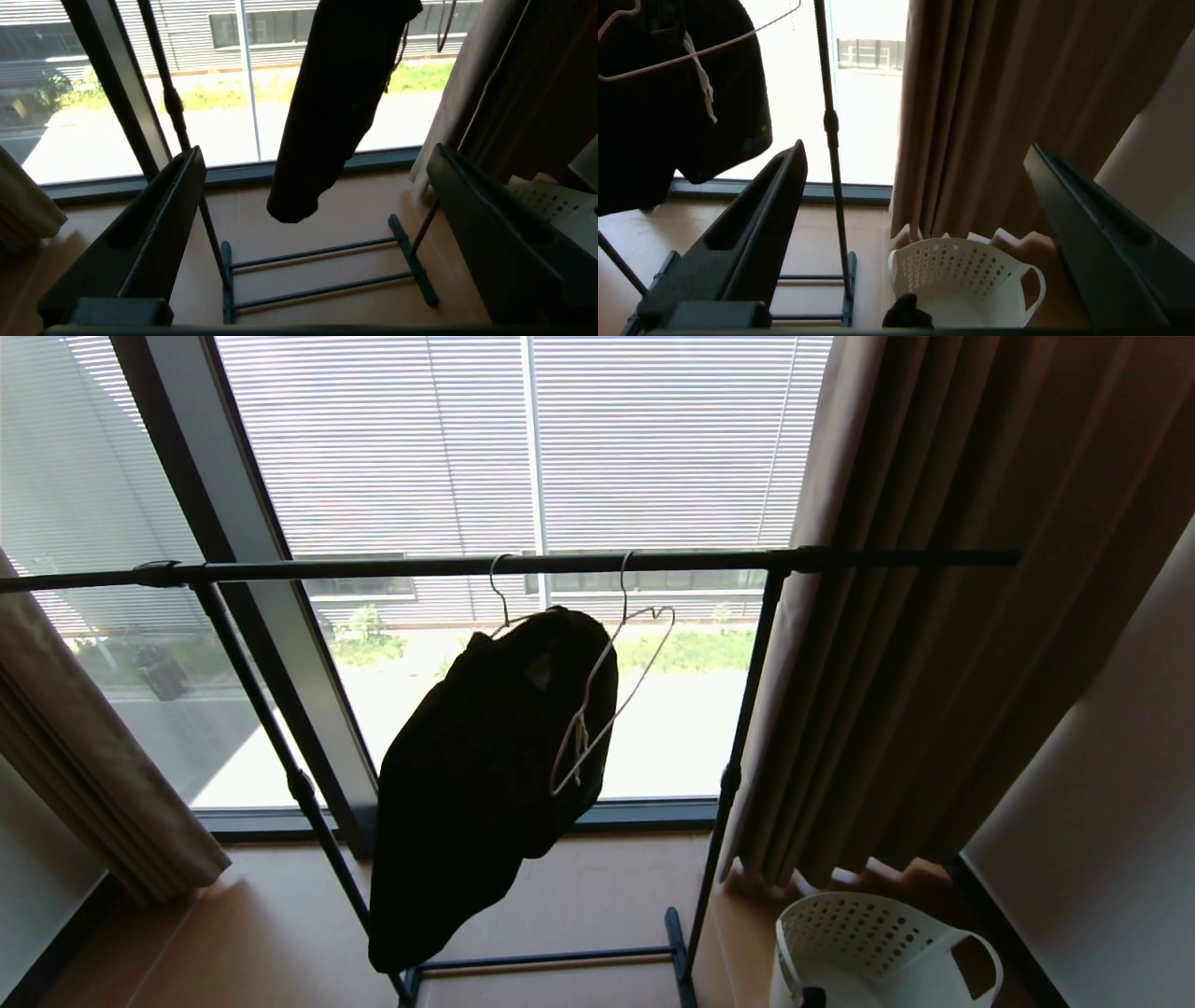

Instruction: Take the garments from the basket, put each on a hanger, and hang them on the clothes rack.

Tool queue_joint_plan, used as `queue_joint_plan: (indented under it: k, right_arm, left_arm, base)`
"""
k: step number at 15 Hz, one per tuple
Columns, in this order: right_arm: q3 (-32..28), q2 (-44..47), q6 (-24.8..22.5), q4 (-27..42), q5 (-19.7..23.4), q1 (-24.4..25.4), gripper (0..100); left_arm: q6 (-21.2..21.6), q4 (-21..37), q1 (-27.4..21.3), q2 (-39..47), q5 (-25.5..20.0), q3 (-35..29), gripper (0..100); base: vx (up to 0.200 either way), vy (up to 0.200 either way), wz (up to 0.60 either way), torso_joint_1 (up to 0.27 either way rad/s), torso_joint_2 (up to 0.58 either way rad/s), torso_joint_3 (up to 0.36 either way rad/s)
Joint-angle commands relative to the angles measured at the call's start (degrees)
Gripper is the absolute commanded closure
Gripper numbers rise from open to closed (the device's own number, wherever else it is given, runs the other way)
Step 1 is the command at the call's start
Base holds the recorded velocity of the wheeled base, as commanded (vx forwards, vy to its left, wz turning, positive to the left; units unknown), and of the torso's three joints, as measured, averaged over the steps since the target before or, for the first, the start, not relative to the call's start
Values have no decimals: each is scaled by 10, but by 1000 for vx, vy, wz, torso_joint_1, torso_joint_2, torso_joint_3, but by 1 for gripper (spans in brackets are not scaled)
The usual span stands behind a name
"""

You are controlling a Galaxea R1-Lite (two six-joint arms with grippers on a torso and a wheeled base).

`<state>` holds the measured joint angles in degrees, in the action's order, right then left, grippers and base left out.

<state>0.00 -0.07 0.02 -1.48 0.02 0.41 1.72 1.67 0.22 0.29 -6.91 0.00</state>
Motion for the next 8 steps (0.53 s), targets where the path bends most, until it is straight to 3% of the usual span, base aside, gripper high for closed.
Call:
queue_joint_plan:
  k: [1, 8]
  right_arm:
    - [0, 1, 0, 0, 1, 0, 0]
    - [0, 1, -2, 0, 1, 0, 0]
  left_arm:
    - [0, 0, 0, 1, 0, 0, 0]
    - [2, 0, 0, 2, 1, 0, 0]
  base:
    - [0, 0, 0, -129, 325, 178]
    - [0, 0, 0, -149, 357, 202]
